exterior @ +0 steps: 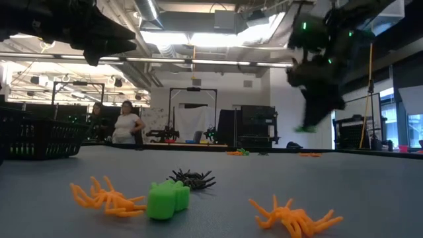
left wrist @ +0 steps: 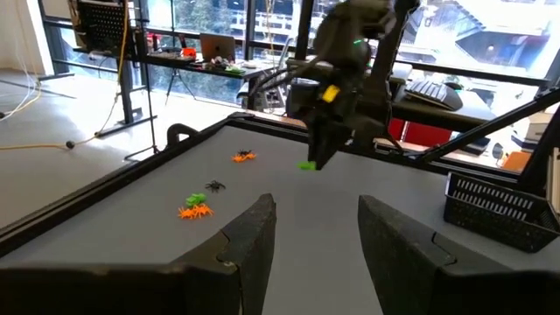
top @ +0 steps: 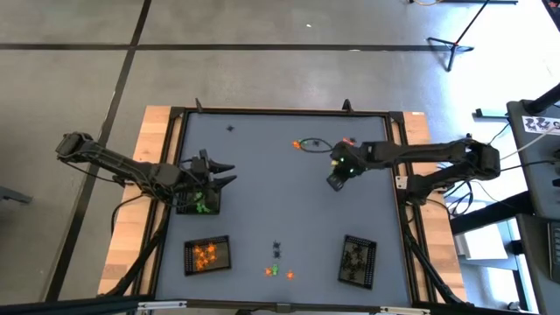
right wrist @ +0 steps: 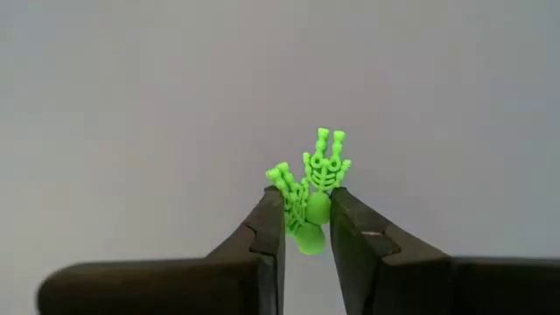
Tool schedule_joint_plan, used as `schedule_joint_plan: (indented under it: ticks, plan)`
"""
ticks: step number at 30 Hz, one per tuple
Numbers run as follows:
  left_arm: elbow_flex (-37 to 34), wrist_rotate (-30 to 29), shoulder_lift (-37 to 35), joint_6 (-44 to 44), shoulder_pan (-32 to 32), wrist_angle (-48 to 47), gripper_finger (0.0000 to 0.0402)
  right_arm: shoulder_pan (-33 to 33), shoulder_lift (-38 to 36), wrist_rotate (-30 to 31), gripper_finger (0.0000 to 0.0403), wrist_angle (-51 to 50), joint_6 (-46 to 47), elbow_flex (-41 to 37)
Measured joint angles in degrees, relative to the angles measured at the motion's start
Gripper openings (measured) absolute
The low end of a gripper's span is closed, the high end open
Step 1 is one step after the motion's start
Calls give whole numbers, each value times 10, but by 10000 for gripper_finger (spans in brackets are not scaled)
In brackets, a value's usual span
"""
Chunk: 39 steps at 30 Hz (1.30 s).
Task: Sort Halloween decoration
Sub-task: Put the green skeleton toy into the top black bin
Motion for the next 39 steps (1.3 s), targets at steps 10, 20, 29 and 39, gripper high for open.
schedule_joint_plan:
  ticks: [10, 20, 29, 39]
  plan:
    - [0, 0, 36, -12, 0, 19, 155, 158, 94, 107, 74, 203, 67, 1]
    - [0, 8, 47, -11, 0, 20, 155, 189, 210, 93, 126, 278, 66, 1]
    - [0, 8, 47, -10, 0, 21, 155, 188, 216, 57, 192, 290, 63, 2]
    - [0, 8, 55, -11, 0, 19, 155, 244, 215, 57, 183, 273, 59, 5]
